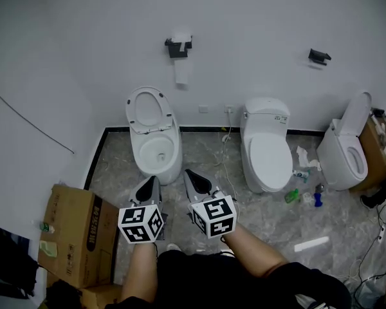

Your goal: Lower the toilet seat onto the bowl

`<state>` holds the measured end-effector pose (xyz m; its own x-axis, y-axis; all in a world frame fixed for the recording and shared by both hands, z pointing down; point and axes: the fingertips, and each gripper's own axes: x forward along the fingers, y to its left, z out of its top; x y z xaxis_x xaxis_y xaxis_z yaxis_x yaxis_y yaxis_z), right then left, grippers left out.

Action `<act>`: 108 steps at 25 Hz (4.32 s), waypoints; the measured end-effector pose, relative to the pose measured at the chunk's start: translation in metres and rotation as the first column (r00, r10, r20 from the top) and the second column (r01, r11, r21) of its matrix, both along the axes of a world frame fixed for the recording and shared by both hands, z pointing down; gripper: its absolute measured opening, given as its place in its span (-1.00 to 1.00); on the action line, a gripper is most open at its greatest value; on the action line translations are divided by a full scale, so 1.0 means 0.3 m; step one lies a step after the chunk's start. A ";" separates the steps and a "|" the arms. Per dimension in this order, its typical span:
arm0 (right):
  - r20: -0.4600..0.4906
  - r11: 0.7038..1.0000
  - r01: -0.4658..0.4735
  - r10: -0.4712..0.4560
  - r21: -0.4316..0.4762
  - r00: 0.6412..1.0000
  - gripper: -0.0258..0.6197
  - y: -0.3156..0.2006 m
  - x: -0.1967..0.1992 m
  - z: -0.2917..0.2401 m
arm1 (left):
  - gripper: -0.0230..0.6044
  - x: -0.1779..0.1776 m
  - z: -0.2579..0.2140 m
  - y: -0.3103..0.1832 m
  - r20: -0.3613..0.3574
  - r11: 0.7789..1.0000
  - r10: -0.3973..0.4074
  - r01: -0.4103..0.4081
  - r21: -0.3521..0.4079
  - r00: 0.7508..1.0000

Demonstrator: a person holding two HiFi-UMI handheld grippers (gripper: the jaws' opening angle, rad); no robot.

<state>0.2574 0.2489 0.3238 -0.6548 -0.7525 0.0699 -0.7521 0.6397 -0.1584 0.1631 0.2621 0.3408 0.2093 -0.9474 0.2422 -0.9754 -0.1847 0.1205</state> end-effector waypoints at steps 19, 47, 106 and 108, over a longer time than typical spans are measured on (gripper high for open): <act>-0.075 1.000 -0.006 0.008 0.020 0.997 -0.90 -0.464 -0.205 0.034 | -0.90 -0.197 0.022 -0.490 -0.037 0.999 0.036 -0.036 0.012 0.999; -0.198 1.000 -0.030 0.028 -0.008 0.980 -0.90 -1.256 -0.866 0.052 | -0.90 -0.879 0.109 -1.227 -0.152 0.995 0.058 -0.069 -0.067 0.987; -0.940 0.880 0.475 -0.171 -0.012 0.294 -0.63 -2.614 -1.361 0.778 | -0.90 -1.204 0.287 -1.685 -0.047 0.889 -0.412 0.390 -0.239 0.910; -0.944 0.877 0.480 -0.180 -0.027 0.276 -0.62 -2.626 -1.373 0.806 | -0.90 -1.217 0.294 -1.678 -0.047 0.880 -0.429 0.406 -0.245 0.902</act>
